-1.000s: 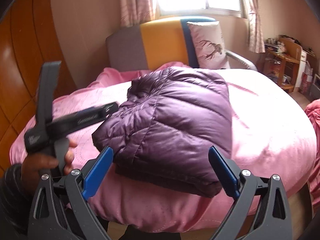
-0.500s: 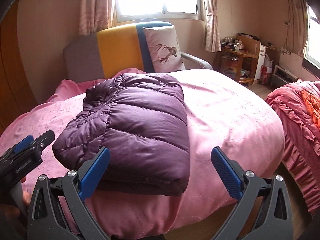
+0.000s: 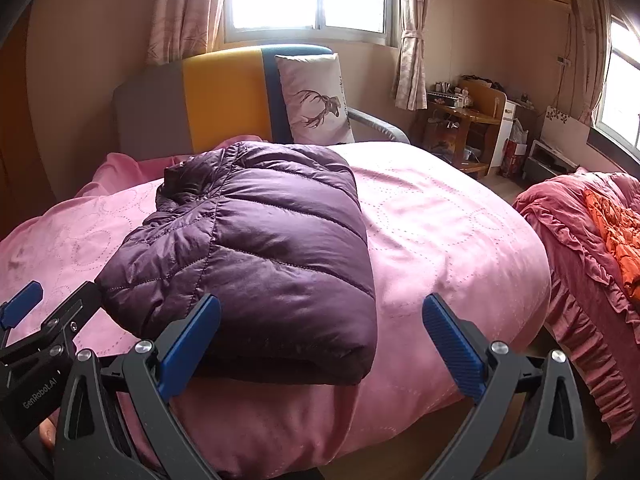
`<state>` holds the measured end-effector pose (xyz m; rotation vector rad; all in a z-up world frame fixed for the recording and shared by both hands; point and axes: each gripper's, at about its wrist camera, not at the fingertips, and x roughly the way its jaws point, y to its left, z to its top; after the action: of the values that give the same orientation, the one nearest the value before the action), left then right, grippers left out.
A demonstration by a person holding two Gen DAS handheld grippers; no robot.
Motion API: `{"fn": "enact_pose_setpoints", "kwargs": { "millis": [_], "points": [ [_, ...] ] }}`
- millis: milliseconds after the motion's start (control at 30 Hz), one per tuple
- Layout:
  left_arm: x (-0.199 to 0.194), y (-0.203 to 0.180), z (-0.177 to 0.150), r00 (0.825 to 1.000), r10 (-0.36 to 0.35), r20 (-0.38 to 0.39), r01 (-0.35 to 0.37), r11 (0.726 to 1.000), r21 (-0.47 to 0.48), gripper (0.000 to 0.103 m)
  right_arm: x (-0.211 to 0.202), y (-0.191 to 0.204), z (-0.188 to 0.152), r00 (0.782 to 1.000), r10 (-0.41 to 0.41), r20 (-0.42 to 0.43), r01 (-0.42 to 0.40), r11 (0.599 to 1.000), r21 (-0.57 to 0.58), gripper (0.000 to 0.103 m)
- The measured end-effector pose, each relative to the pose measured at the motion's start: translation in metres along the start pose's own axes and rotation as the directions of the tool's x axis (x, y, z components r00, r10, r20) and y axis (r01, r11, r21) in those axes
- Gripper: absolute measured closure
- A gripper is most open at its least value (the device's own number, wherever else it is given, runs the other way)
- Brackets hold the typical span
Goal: Fold large clothes
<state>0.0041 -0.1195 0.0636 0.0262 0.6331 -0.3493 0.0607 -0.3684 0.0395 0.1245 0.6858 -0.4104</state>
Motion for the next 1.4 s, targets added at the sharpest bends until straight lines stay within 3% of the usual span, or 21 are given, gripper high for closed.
{"fn": "enact_pose_setpoints", "kwargs": {
  "millis": [133, 1400],
  "points": [
    [-0.0003, -0.0083, -0.0009, 0.999, 0.035, -0.001, -0.035, 0.999, 0.031, 0.004, -0.0002, 0.0012, -0.0014, 1.000, -0.005, 0.001, 0.006, 1.000, -0.012, 0.002],
    [-0.0050, -0.0026, 0.0009, 0.999, 0.053, -0.005, -0.053, 0.999, 0.012, 0.004, 0.0046, 0.0027, -0.0045, 1.000, -0.006, -0.022, 0.006, 1.000, -0.015, 0.002]
  ]
}}
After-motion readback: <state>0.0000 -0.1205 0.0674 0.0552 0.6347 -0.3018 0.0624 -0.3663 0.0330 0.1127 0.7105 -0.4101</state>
